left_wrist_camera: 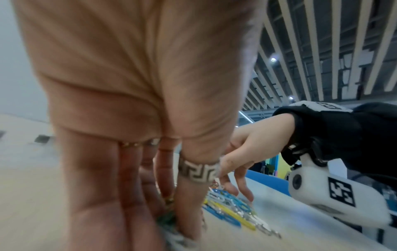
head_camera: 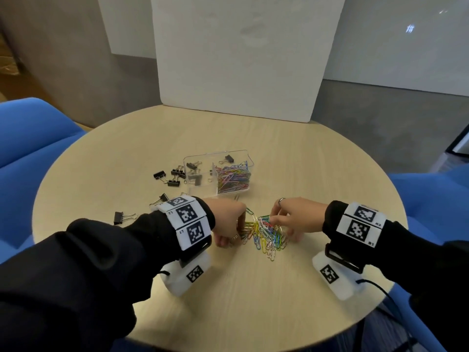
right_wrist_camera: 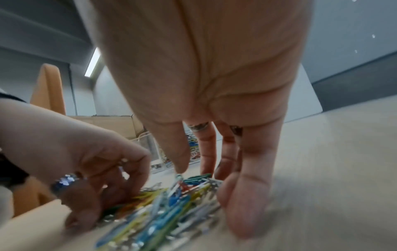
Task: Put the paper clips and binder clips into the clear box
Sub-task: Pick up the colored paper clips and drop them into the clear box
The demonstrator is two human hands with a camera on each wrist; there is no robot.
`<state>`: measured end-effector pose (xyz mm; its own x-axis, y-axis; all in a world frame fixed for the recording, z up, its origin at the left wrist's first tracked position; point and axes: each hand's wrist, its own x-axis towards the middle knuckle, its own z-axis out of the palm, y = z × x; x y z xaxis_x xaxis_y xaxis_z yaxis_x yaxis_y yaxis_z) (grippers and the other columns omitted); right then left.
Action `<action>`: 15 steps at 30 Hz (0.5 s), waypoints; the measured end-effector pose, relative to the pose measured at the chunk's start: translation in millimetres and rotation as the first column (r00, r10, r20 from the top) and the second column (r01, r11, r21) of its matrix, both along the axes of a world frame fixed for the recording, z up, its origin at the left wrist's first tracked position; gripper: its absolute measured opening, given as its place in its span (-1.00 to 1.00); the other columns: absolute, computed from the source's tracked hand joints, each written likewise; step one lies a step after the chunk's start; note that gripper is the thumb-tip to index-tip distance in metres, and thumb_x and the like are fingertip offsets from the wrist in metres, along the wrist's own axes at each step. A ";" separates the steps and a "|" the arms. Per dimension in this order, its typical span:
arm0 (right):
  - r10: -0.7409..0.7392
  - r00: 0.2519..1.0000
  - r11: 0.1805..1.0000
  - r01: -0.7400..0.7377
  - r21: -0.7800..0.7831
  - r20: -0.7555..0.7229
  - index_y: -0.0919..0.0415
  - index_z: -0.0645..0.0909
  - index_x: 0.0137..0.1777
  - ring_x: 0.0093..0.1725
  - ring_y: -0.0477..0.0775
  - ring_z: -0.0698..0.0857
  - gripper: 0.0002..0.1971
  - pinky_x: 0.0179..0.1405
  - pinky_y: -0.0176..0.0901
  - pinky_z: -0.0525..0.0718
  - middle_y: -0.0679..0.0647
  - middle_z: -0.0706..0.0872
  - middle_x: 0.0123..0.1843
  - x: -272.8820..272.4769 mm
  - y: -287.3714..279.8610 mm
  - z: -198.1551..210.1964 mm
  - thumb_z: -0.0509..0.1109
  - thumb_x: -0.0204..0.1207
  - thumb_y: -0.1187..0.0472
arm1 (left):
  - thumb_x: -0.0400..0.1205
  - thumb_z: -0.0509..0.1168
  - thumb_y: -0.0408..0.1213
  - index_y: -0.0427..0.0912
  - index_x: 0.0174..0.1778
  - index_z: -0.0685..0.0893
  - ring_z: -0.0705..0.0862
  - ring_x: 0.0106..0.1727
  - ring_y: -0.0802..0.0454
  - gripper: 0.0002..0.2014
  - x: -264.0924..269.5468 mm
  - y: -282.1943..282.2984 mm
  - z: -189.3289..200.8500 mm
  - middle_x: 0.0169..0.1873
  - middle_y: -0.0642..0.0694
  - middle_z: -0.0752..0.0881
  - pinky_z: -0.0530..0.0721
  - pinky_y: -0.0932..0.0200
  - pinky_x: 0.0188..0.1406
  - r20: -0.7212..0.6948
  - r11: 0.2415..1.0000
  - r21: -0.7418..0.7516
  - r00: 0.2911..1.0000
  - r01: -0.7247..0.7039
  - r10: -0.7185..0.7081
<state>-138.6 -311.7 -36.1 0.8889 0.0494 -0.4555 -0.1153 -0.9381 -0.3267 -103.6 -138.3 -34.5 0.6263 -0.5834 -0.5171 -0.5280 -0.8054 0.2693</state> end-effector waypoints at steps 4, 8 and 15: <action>-0.020 0.996 1.000 0.019 0.022 0.084 0.28 0.49 0.30 -0.28 0.03 0.65 -0.68 -0.48 -0.30 0.63 0.18 0.64 0.05 0.2 5.7 3.7 0.07 0.70 0.14 | 0.56 0.35 -0.36 -0.19 0.24 0.48 0.63 -0.28 0.09 -0.66 5.1 -3.2 4.3 0.09 -0.07 0.69 0.58 0.31 -0.36 0.051 0.981 -0.192 0.999 -0.008 0.018; 0.035 0.997 0.996 -0.029 -0.084 0.070 0.21 0.48 0.29 -0.13 0.09 0.64 -0.52 -0.29 -0.19 0.68 0.13 0.56 0.06 -6.7 2.9 2.6 0.26 0.55 -0.14 | 0.59 0.34 -0.27 -0.16 0.25 0.49 0.60 -0.13 0.05 -0.67 16.5 9.9 23.0 0.06 -0.06 0.64 0.58 0.22 -0.19 0.144 0.908 -0.416 0.983 -0.047 0.117; 0.065 0.997 0.993 -0.059 -0.101 0.051 0.08 0.37 0.37 0.32 0.13 0.51 -0.25 0.33 0.00 0.57 0.09 0.39 0.33 -12.3 27.7 -6.5 0.53 0.25 -0.20 | 0.57 0.34 -0.12 -0.12 0.40 0.41 0.44 0.28 -0.04 -0.51 49.5 29.4 41.5 0.29 -0.12 0.48 0.47 0.10 0.22 0.418 0.835 -0.546 0.842 -0.067 0.341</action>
